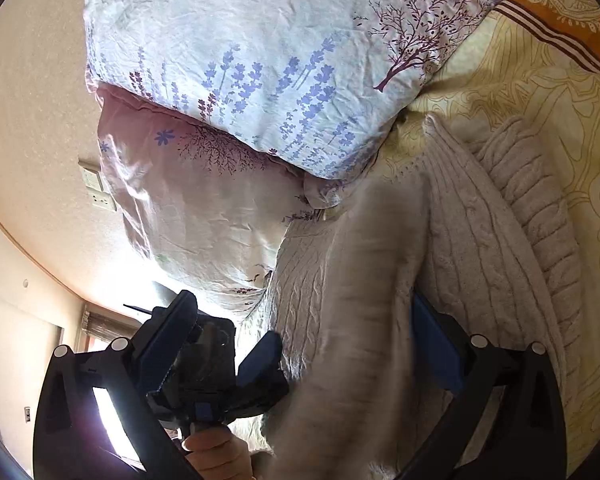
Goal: Fold small clothes
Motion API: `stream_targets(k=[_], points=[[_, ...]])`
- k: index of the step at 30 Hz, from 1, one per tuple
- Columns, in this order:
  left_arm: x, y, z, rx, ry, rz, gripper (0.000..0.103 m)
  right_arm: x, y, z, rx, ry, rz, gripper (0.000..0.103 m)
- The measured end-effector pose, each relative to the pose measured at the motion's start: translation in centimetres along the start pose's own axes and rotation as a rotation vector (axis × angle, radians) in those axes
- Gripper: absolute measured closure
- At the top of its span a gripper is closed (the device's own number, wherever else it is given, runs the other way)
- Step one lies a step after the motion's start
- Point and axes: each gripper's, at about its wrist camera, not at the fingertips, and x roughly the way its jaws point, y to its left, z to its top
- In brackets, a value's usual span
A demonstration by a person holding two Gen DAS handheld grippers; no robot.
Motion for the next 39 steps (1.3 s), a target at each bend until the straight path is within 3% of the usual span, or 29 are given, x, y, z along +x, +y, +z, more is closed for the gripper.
stream_targets(k=[4,9,11,12,14,18,20,25,29,33,34,35,37,39], points=[[-3.9,-2.5,-1.3,0.155,-0.099,0.102,0.043,0.1,0.1,-0.4,-0.022,0.004,-0.022,0.001],[-7.0,-5.6,-5.8,0.515,-0.214,0.497,0.029,0.0,0.1,-0.2,-0.063,-0.007,-0.123,0.021],[-7.5,-5.1,-7.7,0.61,-0.225,0.595,0.029,0.1,0.0,-0.2,-0.084,-0.019,-0.17,0.034],[-7.7,-4.7,-8.2,0.637,-0.222,0.62,0.029,0.2,0.0,-0.2,-0.093,-0.022,-0.202,0.039],[-8.0,-3.7,-8.7,0.678,-0.214,0.642,0.029,0.1,-0.1,-0.1,-0.118,-0.043,-0.265,0.061],[-7.8,-3.1,-9.0,0.729,-0.202,0.627,0.029,-0.9,0.4,0.0,-0.166,-0.115,-0.334,0.065],[-7.5,-3.4,-9.5,0.761,-0.205,0.643,0.025,-0.6,1.1,-0.1,-0.234,-0.125,-0.368,0.089],[-7.2,-3.0,-10.2,0.796,-0.198,0.7,0.013,-1.0,1.9,-0.1,-0.283,-0.199,-0.392,0.093],[-6.6,-2.9,-10.6,0.837,-0.206,0.772,0.011,-2.3,0.9,0.5,-0.237,-0.28,-0.444,0.094],[-5.9,-2.5,-10.6,0.861,-0.166,0.814,0.008,-1.8,0.5,0.8,-0.197,-0.216,-0.411,0.09],[-5.7,-2.3,-10.6,0.869,-0.151,0.828,0.007,-2.0,0.6,0.7,-0.171,-0.2,-0.394,0.079],[-5.5,-2.2,-10.7,0.877,-0.142,0.845,0.007,-2.3,0.7,0.5,-0.146,-0.187,-0.376,0.056],[-5.3,-2.1,-10.8,0.895,-0.138,0.886,0.003,-3.2,1.2,-0.1,-0.132,-0.185,-0.364,0.035],[-5.3,-2.2,-10.9,0.909,-0.144,0.901,0.002,-3.6,1.6,-0.8,-0.14,-0.156,-0.406,0.035]])
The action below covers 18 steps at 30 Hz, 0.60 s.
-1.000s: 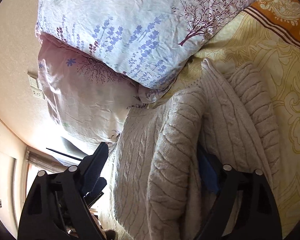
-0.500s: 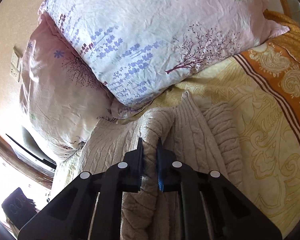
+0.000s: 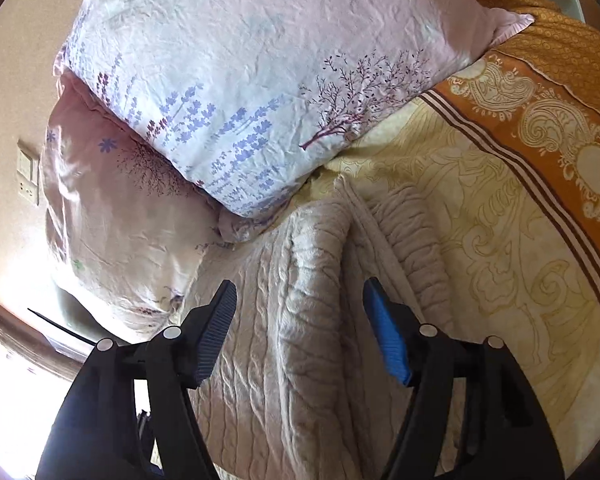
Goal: Fold small clothes
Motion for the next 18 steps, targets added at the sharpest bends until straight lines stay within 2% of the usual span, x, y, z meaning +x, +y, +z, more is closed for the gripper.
stream_targets(k=[3,5,6,10,12,15,18], points=[[-0.1,0.0,0.0,0.002,0.003,0.0,0.002,0.2,-0.2,-1.0,-0.014,0.073,-0.035,0.038],[0.0,0.0,0.0,0.004,0.01,0.009,0.002,0.6,-0.6,-1.7,-0.009,0.113,-0.035,0.051],[0.1,0.0,-0.1,0.004,0.011,0.014,0.002,0.7,-0.7,-1.9,-0.009,0.125,-0.028,0.053],[0.0,0.4,0.0,-0.017,0.011,0.011,0.002,0.8,-0.2,-2.3,-0.039,0.126,-0.024,0.054],[0.0,0.6,0.0,-0.032,0.012,0.013,0.002,0.6,0.4,-2.5,-0.065,0.119,-0.009,0.066],[0.1,0.8,0.1,-0.047,0.02,0.015,0.002,0.6,1.7,-2.9,-0.144,0.095,-0.049,0.068],[0.1,0.5,0.0,-0.04,0.019,0.024,0.002,1.8,0.8,-2.7,-0.091,0.131,-0.034,0.067]])
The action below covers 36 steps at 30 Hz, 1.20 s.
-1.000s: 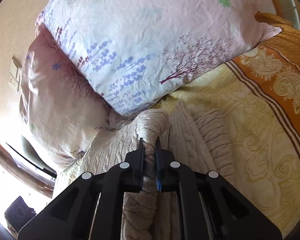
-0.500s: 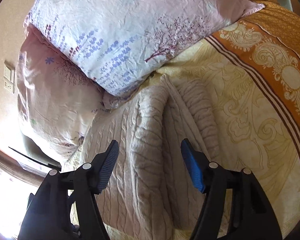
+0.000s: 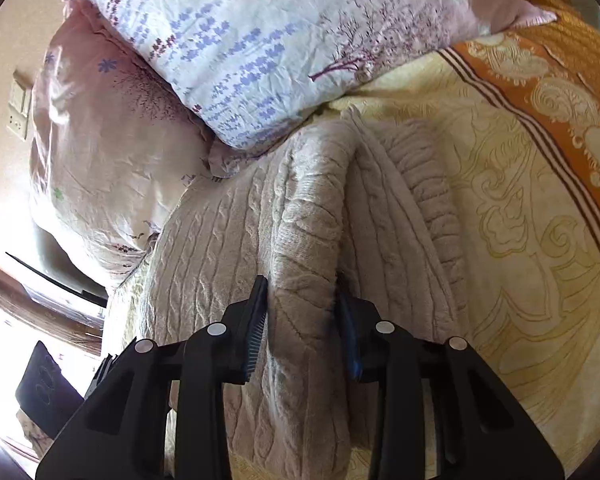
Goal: Fold small clothes
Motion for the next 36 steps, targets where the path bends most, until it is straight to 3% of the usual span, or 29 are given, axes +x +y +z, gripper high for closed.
stream_targets(k=[3,5,8,15,17,20,22,27,31,36], points=[[0.1,0.0,0.0,0.0,0.004,-0.001,0.002,0.2,-0.2,0.4,0.02,0.021,0.056,0.067],[0.2,0.3,0.0,-0.017,0.011,-0.015,0.002,0.5,0.4,0.5,-0.015,0.036,0.064,0.083],[0.4,0.6,0.0,-0.034,0.016,-0.028,0.002,0.2,1.6,1.3,-0.063,0.016,0.014,0.086],[0.4,0.8,0.0,-0.036,0.016,-0.034,0.002,-4.3,5.4,4.3,-0.211,-0.159,-0.131,0.087],[0.4,0.8,0.0,-0.035,0.016,-0.037,0.002,-4.3,3.9,4.3,-0.178,-0.157,-0.182,0.087],[0.3,0.6,0.0,-0.026,0.016,-0.042,0.002,-2.4,-0.1,3.0,-0.063,-0.071,-0.219,0.087],[0.3,0.4,0.0,-0.013,0.016,-0.042,0.002,-1.8,-1.3,2.2,-0.017,-0.063,-0.184,0.087],[0.1,0.1,0.0,0.019,0.017,-0.076,0.002,-3.6,-0.1,1.9,-0.013,-0.092,-0.112,0.087],[-0.2,-0.4,-0.1,0.057,0.011,-0.091,0.002,-2.4,-1.0,1.4,-0.013,-0.058,-0.178,0.086],[-0.4,-0.8,-0.2,0.072,0.003,-0.084,0.002,-3.7,-1.3,0.8,0.003,-0.078,-0.154,0.079]])
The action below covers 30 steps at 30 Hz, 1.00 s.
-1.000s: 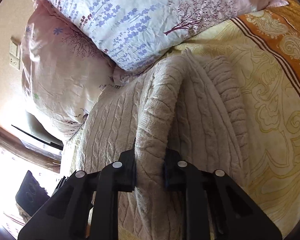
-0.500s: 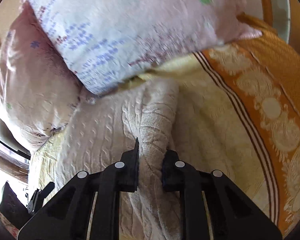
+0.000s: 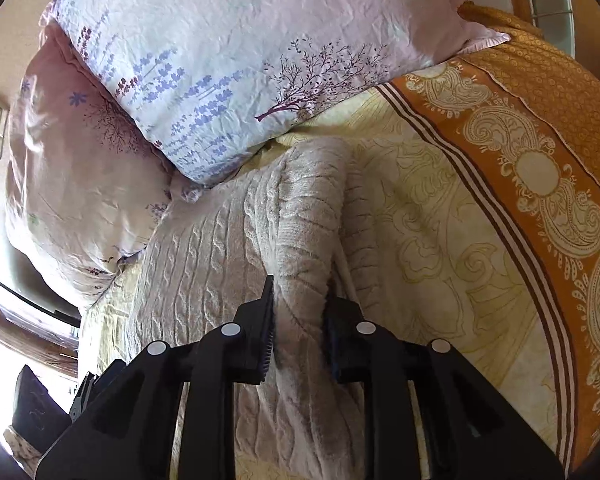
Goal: Fold small clothes
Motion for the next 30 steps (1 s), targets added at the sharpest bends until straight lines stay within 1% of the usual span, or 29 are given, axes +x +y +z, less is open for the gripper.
stream_targets(k=[6,11,13,17,21,22,24,26,30], points=[[-0.1,0.3,0.2,-0.029,-0.008,0.059,0.002,-2.2,-1.5,-1.8,0.015,0.011,0.022,0.079],[0.3,0.4,0.1,-0.043,0.024,0.117,0.002,-3.2,-2.3,-3.4,0.025,0.019,0.023,0.079],[0.3,0.4,0.1,-0.04,0.026,0.12,0.002,-3.1,-2.1,-3.7,0.009,0.022,0.011,0.079],[0.5,0.5,0.1,-0.047,0.032,0.118,0.002,-3.6,-1.5,-3.8,-0.015,-0.013,-0.003,0.089],[0.7,0.8,0.1,-0.056,0.04,0.113,0.002,-5.3,-0.4,-3.4,-0.029,-0.077,0.03,0.091],[0.7,0.8,0.1,-0.056,0.041,0.114,0.002,-5.6,-0.2,-3.5,-0.037,-0.089,0.027,0.091],[0.7,0.8,0.1,-0.056,0.043,0.114,0.002,-5.3,-0.3,-3.6,-0.047,-0.079,-0.006,0.091],[0.7,0.8,0.1,-0.057,0.046,0.111,0.002,-4.3,-1.2,-3.9,-0.024,-0.047,-0.037,0.091],[0.9,1.0,0.1,-0.061,0.054,0.105,0.002,-3.4,-2.3,-4.6,0.016,-0.027,-0.036,0.091]])
